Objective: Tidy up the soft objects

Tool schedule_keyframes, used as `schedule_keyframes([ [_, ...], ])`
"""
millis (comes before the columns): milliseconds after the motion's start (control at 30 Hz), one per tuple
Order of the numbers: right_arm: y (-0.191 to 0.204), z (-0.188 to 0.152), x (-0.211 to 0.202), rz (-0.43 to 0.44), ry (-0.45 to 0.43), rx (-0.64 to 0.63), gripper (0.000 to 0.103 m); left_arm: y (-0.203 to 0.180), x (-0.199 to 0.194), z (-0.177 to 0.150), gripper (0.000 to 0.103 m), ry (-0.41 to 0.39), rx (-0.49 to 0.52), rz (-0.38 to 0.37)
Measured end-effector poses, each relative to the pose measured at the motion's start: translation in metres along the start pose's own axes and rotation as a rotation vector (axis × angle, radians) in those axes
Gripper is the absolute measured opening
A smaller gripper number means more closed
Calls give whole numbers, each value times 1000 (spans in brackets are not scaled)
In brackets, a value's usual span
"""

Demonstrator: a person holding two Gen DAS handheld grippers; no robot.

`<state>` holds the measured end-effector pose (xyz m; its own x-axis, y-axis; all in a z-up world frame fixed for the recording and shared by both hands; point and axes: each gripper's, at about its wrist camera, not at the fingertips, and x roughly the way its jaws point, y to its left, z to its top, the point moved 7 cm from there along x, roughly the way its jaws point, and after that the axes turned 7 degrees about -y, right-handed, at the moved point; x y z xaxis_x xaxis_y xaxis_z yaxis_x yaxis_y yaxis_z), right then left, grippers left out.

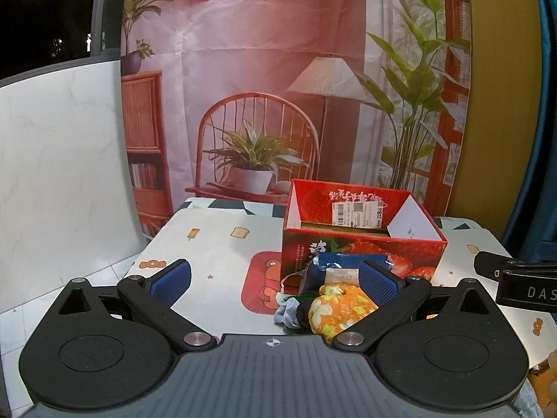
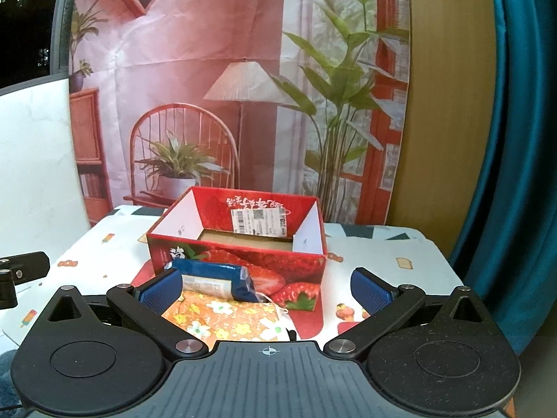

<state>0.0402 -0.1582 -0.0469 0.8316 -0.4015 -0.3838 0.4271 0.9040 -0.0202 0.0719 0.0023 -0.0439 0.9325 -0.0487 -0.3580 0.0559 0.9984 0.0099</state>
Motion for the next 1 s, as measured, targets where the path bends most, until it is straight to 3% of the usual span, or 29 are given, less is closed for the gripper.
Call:
schedule_keyframes([
  [1000, -2, -1, 8, -4, 16, 3, 103, 6, 3, -3, 103, -18, -15, 33],
])
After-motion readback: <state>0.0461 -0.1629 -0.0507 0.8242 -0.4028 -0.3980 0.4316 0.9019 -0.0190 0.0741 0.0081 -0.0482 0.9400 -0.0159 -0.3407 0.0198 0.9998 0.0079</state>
